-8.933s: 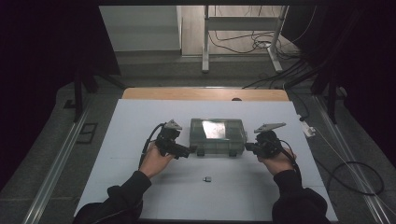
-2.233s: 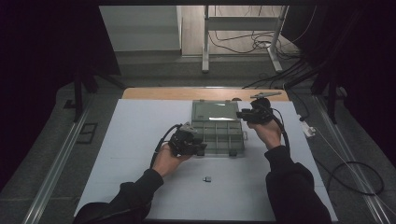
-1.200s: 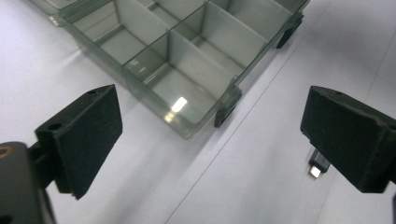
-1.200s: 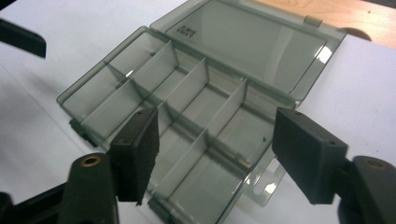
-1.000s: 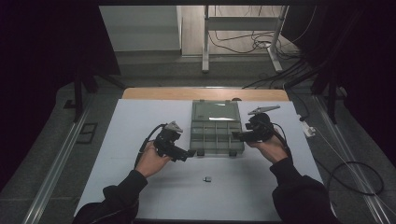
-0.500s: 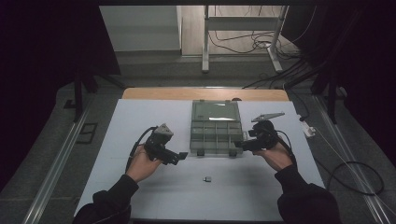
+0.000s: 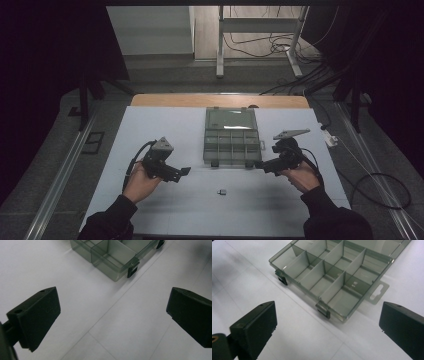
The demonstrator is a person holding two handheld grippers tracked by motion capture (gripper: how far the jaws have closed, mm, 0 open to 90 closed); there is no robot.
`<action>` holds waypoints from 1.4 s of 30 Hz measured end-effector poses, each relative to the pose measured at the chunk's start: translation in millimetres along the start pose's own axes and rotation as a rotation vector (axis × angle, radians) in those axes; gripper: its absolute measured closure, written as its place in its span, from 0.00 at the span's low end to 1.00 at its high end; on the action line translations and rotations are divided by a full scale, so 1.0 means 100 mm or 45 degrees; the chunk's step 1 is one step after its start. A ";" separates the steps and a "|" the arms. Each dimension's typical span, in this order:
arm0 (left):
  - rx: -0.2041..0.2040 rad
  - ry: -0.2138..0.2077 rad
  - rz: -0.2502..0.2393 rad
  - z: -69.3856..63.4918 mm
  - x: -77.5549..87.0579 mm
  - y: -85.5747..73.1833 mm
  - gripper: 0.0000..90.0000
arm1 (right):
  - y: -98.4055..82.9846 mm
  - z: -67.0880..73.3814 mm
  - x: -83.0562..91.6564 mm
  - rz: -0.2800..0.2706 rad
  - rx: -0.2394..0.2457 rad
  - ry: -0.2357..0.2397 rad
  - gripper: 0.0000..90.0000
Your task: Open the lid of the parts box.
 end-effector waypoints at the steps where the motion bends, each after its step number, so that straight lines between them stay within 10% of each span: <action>1: -0.001 0.003 0.000 0.00 0.01 -0.01 0.00 | -0.02 0.00 0.01 0.001 -0.003 0.002 0.00; 42: 0.155 0.090 -0.086 -0.08 0.75 -0.68 0.00 | -0.72 0.16 0.56 -0.040 -0.056 -0.065 0.00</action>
Point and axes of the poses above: each handheld gripper's, and its own axes: x roughly backward along the jaws, y roughly out of its top, z roughly to its left, the point moved 1 cm from there along -x, roughly forward along the jaws, and after that the axes turned 1 degree about -y, right-handed, at the moved point
